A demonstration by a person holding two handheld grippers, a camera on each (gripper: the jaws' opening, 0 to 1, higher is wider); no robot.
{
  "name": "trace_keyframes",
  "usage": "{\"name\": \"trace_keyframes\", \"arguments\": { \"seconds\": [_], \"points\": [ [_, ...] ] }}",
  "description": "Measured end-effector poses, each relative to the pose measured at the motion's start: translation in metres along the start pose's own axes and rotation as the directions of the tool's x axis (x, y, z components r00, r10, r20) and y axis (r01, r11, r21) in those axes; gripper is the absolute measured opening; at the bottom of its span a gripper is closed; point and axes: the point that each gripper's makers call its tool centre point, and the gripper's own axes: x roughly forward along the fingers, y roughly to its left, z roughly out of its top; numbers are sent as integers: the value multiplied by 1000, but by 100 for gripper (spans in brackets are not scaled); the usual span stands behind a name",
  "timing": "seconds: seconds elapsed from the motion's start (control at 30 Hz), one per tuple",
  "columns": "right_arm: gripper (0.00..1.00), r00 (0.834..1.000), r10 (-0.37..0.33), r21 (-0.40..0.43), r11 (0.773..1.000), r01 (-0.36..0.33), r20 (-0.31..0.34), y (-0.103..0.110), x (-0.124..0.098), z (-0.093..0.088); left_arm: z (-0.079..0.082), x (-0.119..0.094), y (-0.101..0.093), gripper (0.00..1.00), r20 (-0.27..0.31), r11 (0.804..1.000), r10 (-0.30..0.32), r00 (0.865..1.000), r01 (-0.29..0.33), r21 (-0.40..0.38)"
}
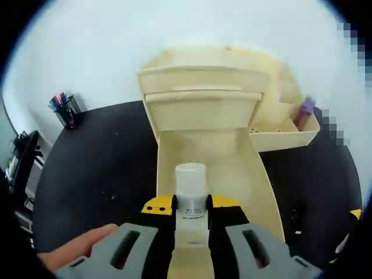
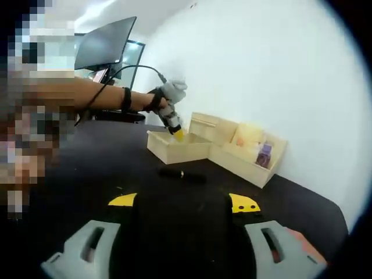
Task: Open the drawer, pick up the cosmetic bottles from the table one by one, place them into the drawer, release the gripper, close the drawer, and move the gripper away
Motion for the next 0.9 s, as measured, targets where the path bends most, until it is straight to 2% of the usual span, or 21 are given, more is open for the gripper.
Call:
{"name": "trace_keyframes", "arguments": {
  "seconds": [0.1, 0.2, 0.47, 0.73, 0.9],
  "points": [
    [55, 1000, -1, -3, 1000, 1, -3, 0, 0, 0, -5, 2, -1, 16, -4, 1000, 10, 1000, -10, -8],
    [55, 1000, -2, -4, 1000, 2, -4, 0, 0, 0, -1, 7, 1, 16, -1, 1000, 7, 1000, -7, -19],
    [55, 1000, -4, -3, 1000, 4, 0, 0, 0, 1, -4, 16, -3, 17, -1, 999, 23, 1000, -23, -22],
    [55, 1000, -7, -4, 1000, 7, 2, -2, 0, 2, -5, 21, -2, 17, 18, 998, 56, 998, -56, 14],
    [55, 1000, -7, -5, 1000, 7, 2, -2, 0, 2, 4, 19, 1, 17, 47, 997, 76, 996, -78, 24]
  ]
}}
